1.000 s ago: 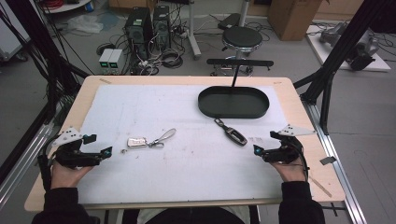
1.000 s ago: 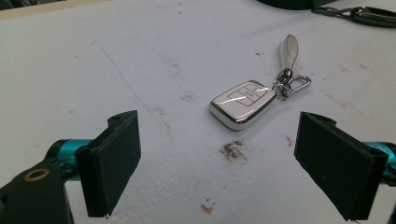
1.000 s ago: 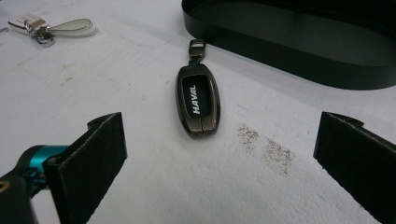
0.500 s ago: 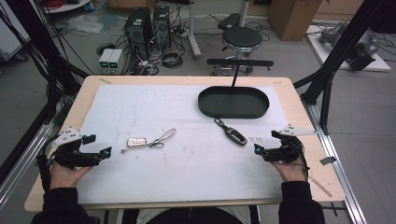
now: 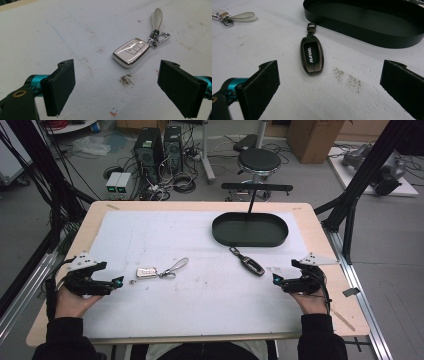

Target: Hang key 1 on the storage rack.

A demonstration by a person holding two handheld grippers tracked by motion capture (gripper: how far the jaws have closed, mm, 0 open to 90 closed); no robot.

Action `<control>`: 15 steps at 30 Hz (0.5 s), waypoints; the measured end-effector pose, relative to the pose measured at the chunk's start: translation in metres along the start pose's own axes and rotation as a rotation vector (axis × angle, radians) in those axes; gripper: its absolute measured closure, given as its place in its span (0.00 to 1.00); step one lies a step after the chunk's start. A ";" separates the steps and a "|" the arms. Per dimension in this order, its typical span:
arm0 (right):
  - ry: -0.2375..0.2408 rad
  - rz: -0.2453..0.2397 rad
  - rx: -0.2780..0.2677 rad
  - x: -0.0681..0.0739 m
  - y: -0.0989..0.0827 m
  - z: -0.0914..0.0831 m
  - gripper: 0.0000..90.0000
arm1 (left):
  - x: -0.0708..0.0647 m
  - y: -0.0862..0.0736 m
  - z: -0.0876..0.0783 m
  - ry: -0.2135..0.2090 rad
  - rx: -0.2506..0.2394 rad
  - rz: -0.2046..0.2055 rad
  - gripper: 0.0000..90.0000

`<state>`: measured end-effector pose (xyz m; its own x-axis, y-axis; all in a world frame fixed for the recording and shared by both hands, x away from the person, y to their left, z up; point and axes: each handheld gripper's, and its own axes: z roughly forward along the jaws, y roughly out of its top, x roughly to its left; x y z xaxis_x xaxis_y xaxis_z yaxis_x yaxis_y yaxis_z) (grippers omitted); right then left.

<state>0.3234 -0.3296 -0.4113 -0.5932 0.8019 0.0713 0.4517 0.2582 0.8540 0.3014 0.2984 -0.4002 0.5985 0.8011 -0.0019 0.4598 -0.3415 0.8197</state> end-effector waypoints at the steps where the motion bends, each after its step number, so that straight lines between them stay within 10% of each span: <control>1: -0.004 -0.002 0.000 0.000 0.000 0.001 0.02 | 0.000 0.001 0.002 -0.007 0.001 -0.001 0.17; 15: -0.017 -0.023 0.036 0.003 0.000 0.007 0.02 | 0.000 0.030 0.017 -0.051 0.069 0.076 0.17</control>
<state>0.3264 -0.3237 -0.4150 -0.5926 0.8044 0.0424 0.4615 0.2959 0.8363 0.3263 0.2801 -0.3851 0.6656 0.7458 0.0281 0.4547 -0.4351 0.7771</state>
